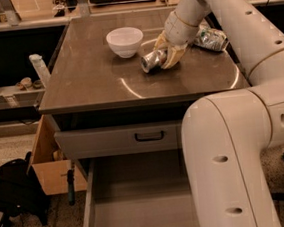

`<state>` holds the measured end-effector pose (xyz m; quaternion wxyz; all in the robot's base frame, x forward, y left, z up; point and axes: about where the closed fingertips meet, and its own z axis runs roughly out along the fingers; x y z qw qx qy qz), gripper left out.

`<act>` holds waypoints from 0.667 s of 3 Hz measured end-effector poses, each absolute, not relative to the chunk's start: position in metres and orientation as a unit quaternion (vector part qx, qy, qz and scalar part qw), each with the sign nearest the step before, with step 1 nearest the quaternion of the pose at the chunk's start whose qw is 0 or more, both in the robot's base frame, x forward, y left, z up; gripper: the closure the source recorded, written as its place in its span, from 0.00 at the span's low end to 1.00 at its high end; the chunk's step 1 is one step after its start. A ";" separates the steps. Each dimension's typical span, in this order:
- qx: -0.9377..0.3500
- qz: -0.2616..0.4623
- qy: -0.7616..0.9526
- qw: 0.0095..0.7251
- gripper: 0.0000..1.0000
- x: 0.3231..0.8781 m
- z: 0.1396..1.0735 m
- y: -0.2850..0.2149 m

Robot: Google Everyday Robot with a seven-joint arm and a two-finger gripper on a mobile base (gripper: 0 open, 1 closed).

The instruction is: Place redbull can into middle drawer

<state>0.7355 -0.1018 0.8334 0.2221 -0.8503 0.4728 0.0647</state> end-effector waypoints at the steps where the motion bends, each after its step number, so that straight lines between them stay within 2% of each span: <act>1: -0.852 0.062 0.470 0.222 1.00 0.736 0.834 -0.101; 2: -0.863 0.047 0.452 0.223 1.00 0.738 0.839 -0.100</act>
Offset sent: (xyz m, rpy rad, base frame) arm -0.0113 -0.0020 0.0161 -0.0503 -0.0547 0.0925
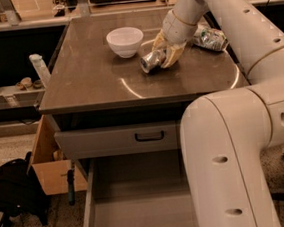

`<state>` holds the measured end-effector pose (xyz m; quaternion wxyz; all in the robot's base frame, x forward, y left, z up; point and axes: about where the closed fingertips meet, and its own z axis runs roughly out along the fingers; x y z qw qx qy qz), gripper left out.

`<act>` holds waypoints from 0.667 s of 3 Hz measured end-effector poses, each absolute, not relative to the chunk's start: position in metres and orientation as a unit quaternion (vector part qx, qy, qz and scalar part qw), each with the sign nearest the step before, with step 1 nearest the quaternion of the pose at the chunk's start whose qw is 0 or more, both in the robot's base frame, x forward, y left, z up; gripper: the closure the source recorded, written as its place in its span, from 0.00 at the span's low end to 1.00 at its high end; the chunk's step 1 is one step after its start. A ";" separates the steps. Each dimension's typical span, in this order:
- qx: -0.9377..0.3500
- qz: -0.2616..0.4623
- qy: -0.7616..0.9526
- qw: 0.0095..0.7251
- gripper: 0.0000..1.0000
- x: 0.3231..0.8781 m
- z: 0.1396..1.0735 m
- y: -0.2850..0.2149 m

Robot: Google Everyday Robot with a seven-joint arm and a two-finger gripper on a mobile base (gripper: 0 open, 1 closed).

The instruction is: Place redbull can into middle drawer

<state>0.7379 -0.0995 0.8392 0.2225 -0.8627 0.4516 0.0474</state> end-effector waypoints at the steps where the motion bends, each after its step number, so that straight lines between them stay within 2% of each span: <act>1: -0.877 0.031 0.424 0.223 1.00 0.731 0.851 -0.111; 2: -0.890 0.020 0.398 0.223 1.00 0.717 0.861 -0.132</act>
Offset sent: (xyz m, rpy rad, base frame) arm -0.0620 -0.0723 0.0390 -0.0603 -0.0878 0.1923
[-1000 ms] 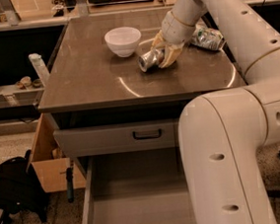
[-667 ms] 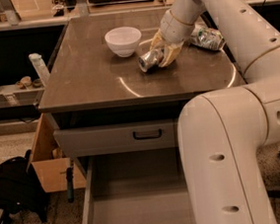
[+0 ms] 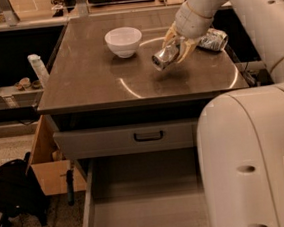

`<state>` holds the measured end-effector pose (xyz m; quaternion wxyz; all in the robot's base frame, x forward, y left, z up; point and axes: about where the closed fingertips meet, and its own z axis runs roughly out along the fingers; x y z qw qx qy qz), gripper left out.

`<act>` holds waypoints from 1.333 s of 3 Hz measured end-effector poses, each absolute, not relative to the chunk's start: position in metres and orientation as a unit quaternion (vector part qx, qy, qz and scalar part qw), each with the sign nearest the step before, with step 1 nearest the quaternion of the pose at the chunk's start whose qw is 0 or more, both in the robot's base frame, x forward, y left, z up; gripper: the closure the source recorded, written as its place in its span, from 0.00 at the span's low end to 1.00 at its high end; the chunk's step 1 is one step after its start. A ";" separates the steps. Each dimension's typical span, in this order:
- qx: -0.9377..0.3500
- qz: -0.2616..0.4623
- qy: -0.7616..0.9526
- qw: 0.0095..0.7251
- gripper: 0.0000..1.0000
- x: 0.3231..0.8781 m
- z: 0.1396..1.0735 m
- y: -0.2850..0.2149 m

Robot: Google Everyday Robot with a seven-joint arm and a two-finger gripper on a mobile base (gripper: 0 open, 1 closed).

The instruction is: Place redbull can into middle drawer

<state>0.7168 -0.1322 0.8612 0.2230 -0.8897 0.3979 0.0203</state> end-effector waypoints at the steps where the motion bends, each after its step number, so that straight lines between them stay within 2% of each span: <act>1: -0.897 0.013 0.375 0.231 1.00 0.695 0.872 -0.159; 2: -0.907 0.014 0.356 0.226 1.00 0.665 0.881 -0.173; 3: -0.920 0.021 0.322 0.223 1.00 0.601 0.876 -0.169; 4: -0.921 0.023 0.319 0.222 1.00 0.599 0.873 -0.166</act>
Offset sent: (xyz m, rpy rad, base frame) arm -0.1271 -0.0577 0.0277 -0.0413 0.0017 0.1583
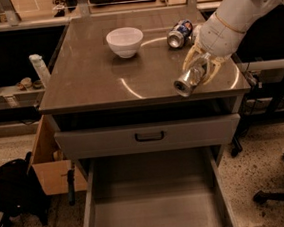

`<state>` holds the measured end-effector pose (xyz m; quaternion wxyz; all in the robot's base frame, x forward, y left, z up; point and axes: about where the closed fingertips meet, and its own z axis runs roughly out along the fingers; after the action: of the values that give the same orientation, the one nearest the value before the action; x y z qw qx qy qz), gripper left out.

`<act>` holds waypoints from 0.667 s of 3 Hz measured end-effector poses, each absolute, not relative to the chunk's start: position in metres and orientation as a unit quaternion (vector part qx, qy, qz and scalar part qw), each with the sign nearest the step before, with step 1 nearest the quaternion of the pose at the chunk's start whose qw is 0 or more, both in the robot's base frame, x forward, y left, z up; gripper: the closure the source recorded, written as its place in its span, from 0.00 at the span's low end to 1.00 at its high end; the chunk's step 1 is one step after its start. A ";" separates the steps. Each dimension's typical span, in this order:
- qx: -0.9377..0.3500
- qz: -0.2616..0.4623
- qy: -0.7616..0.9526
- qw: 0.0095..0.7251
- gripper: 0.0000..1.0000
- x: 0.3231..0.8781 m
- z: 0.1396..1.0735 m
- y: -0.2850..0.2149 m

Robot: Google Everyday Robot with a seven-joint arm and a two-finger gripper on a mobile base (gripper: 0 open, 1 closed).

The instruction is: Place redbull can into middle drawer

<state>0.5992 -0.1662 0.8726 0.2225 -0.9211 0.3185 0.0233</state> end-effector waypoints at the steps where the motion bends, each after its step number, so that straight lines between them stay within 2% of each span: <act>1: -0.925 0.033 0.310 0.217 1.00 0.583 0.864 -0.163; 2: -0.923 0.034 0.310 0.226 1.00 0.555 0.859 -0.158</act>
Offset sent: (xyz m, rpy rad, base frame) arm -0.0874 0.0122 -0.0255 0.0325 0.0242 0.0159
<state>0.5553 -0.1579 0.8591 0.2264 -0.9227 0.3103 0.0339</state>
